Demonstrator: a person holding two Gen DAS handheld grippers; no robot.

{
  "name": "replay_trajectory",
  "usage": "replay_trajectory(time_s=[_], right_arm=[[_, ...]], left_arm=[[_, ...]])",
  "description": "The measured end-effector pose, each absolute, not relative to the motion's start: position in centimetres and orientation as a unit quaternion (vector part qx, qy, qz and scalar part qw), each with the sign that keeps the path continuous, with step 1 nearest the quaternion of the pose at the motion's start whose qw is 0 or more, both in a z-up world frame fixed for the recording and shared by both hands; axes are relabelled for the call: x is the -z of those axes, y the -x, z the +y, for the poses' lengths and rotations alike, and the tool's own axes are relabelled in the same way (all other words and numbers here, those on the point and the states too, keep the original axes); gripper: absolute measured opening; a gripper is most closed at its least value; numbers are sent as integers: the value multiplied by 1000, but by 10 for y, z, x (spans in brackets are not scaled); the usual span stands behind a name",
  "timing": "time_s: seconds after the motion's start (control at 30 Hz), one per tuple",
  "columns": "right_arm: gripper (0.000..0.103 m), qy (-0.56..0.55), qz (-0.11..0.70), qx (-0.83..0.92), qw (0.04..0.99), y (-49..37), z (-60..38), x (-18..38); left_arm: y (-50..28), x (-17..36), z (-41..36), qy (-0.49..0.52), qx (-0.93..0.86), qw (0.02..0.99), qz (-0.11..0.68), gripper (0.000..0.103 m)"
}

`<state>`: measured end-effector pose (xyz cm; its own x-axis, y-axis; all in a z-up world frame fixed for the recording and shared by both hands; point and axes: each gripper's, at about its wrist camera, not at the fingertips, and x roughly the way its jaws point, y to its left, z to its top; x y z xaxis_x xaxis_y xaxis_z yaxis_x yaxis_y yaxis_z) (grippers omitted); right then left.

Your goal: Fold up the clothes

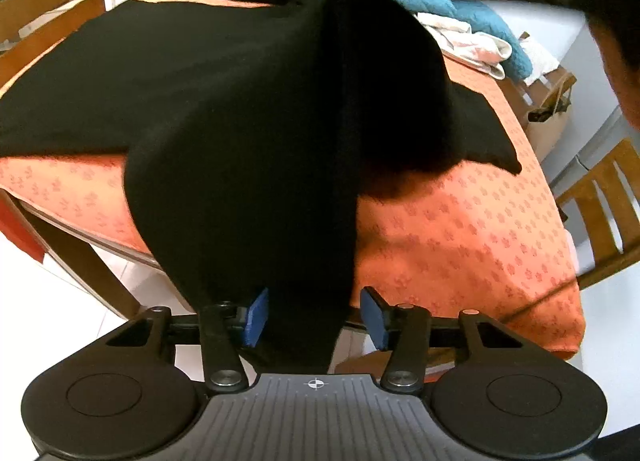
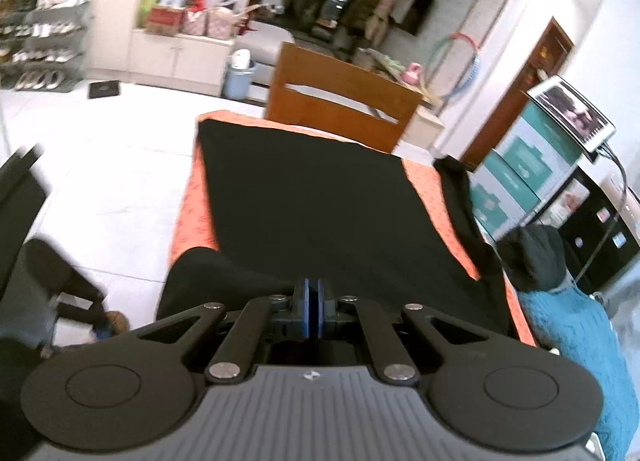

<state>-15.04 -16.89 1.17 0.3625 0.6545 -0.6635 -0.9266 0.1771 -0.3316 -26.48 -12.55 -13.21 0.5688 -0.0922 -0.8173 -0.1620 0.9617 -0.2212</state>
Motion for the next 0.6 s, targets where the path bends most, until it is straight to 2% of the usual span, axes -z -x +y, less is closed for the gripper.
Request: replay_trajectory(time_s=[0.27,0.6], right_arm=[[4,362,212,-493,762,119,-152,-1],[4,358,220,-490,764,129,-162,1]], left_arm=[[259,161,-135,119,-29,866,485,50],[258,171,-138,122,-18,872,473,48]])
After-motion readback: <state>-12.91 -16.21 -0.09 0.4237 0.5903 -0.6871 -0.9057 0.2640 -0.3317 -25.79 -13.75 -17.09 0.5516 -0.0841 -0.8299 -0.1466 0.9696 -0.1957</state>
